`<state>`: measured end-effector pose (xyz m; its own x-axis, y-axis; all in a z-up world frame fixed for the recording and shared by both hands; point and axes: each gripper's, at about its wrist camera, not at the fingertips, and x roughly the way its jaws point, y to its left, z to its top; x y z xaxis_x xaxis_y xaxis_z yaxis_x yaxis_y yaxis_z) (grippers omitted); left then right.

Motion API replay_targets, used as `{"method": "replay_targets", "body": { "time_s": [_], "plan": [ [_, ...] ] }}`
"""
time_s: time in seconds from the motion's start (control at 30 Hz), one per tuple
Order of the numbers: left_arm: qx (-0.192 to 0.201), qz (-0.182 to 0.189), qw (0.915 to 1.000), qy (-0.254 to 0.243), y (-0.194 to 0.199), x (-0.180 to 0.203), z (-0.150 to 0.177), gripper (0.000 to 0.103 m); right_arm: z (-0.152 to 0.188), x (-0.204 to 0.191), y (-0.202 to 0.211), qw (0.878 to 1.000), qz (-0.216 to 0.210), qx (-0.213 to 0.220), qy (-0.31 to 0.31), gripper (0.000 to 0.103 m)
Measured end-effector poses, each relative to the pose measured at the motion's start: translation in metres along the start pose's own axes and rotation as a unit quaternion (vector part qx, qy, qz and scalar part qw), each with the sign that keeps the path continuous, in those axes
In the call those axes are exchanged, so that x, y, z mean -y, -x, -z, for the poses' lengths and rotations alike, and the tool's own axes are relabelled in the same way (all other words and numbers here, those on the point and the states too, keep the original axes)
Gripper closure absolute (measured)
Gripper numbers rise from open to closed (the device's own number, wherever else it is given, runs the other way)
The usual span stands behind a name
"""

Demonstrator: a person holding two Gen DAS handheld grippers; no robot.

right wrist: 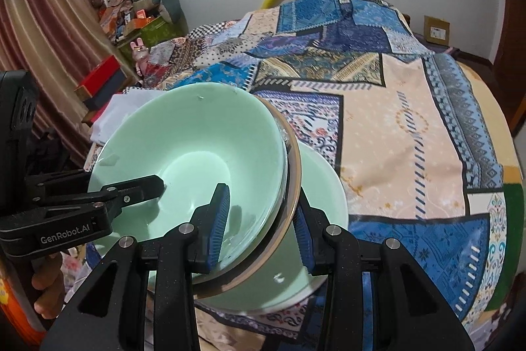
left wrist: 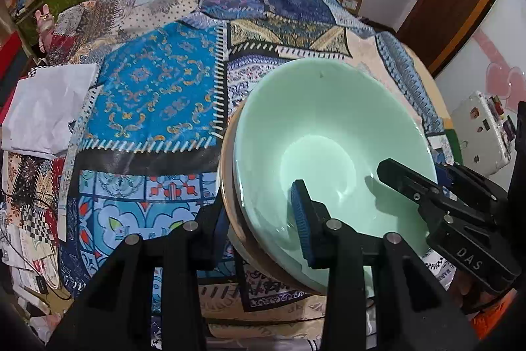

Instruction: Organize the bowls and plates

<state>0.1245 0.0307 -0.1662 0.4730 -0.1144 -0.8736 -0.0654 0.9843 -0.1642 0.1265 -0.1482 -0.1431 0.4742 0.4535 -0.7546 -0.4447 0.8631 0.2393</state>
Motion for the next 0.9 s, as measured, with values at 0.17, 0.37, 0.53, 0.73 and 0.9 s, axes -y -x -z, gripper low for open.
{"method": "replay_targets", "body": {
  "time_s": [0.17, 0.37, 0.53, 0.73, 0.9],
  "plan": [
    [-0.018, -0.002, 0.9998, -0.003, -0.019, 0.005, 0.001, 0.067, 0.007, 0.012, -0.009, 1.0, 0.0, -0.014, -0.013, 0.068],
    [-0.024, -0.006, 0.9997, -0.007, -0.029, 0.007, 0.002, 0.067, 0.013, 0.019, -0.019, 1.0, 0.0, -0.019, -0.017, 0.068],
    [-0.027, 0.01, 0.9996, 0.0, -0.03, 0.002, 0.001, 0.067, 0.014, 0.021, -0.018, 1.0, -0.008, -0.012, -0.02, 0.068],
    [-0.02, 0.011, 0.9997, 0.004, -0.024, -0.001, 0.002, 0.065, 0.016, 0.023, -0.014, 1.0, -0.017, -0.012, -0.023, 0.065],
    [0.018, 0.0, 0.9998, 0.007, 0.007, -0.003, 0.001, 0.062, 0.015, 0.034, 0.009, 0.999, 0.003, 0.008, -0.039, 0.062]
  ]
}}
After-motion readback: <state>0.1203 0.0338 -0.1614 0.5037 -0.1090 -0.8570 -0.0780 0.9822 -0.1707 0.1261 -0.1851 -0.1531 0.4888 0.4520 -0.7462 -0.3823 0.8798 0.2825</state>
